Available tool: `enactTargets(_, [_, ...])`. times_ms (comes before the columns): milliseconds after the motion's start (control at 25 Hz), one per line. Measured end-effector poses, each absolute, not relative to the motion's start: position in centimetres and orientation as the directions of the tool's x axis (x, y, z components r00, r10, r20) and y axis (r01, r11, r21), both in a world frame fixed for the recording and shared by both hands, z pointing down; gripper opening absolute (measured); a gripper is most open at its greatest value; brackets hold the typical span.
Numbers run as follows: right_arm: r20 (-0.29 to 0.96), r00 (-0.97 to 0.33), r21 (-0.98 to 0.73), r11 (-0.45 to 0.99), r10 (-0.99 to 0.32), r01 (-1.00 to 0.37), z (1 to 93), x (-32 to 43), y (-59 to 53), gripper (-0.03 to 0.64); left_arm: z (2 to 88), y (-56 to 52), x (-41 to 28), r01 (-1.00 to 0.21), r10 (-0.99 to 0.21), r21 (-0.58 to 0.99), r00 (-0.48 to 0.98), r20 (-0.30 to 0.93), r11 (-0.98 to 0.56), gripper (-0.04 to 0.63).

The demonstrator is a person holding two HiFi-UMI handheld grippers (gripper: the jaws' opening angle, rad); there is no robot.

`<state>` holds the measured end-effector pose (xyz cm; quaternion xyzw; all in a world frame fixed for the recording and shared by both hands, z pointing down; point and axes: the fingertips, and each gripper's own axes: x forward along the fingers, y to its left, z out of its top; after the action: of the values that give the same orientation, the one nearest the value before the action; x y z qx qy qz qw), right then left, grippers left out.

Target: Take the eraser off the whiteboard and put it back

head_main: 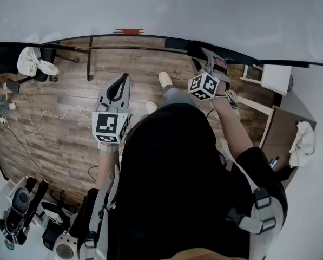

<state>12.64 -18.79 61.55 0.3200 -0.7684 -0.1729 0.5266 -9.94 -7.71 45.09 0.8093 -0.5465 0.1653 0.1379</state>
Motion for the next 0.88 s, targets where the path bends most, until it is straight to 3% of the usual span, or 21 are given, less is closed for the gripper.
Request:
enactTargets(160, [0.666, -0.272, 0.609, 0.717, -0.695, -0.338, 58.8, 12.2, -17.8, 0.257, 44.8, -7.7, -9.1, -0.920, -0.836, 0.049, 0.374, 0.401, -0.388, 0.009])
enactTargets(360, [0.601, -0.341, 0.594, 0.690, -0.722, -0.413, 54.8, 11.4, -16.4, 0.133, 44.4, -7.8, -8.0, -0.907, -0.833, 0.054, 0.406, 0.377, -0.418, 0.009])
enactTargets(520, [0.554, -0.402, 0.550, 0.683, -0.729, -0.481, 51.6, 10.8, -15.2, 0.081, 44.0, -7.9, -7.3, -0.896, -0.831, 0.058, 0.430, 0.354, -0.439, 0.009])
enactTargets(880, [0.444, -0.518, 0.395, 0.679, -0.731, -0.620, 45.9, 10.0, -13.2, 0.055, 43.1, -8.2, -6.4, -0.881, -0.828, 0.063, 0.463, 0.316, -0.469, 0.009])
